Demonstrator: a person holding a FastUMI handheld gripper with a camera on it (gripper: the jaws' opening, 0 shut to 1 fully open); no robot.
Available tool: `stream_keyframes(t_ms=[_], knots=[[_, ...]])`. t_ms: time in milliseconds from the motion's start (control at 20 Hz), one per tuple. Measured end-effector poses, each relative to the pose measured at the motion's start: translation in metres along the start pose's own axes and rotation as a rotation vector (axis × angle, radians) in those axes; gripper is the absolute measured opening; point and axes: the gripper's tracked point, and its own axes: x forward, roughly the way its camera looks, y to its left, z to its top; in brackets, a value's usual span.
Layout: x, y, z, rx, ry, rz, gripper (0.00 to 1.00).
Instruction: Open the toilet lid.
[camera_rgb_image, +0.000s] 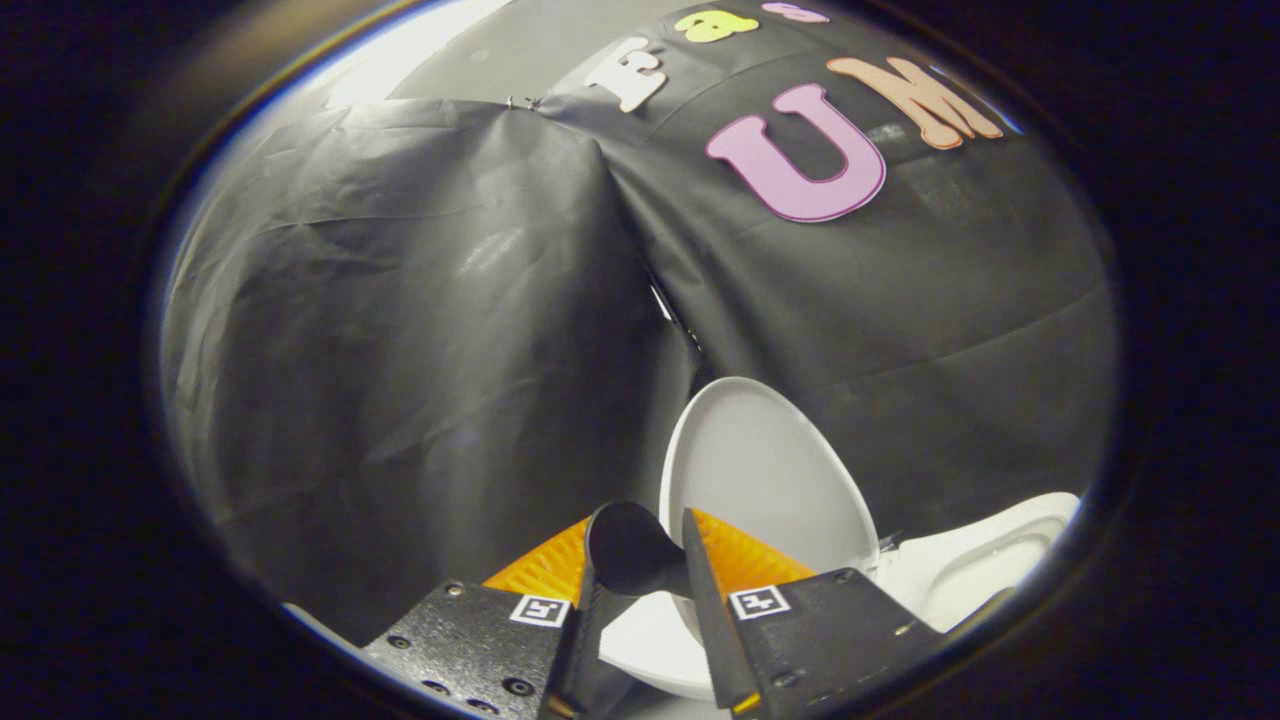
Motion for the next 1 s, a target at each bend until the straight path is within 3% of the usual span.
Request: stream_keyframes(t_ms=[250, 450, 600, 1000], knots=[[-0.001, 0.003, 0.002, -0.035, 0.022, -0.009, 0.54], [-0.014, 0.017, 0.019, -0.031, -0.046, 0.055, 0.60], [-0.030, 0.010, 0.040, -0.034, -0.085, 0.043, 0.63], [-0.096, -0.047, 0.104, -0.108, -0.191, -0.094, 0.64]])
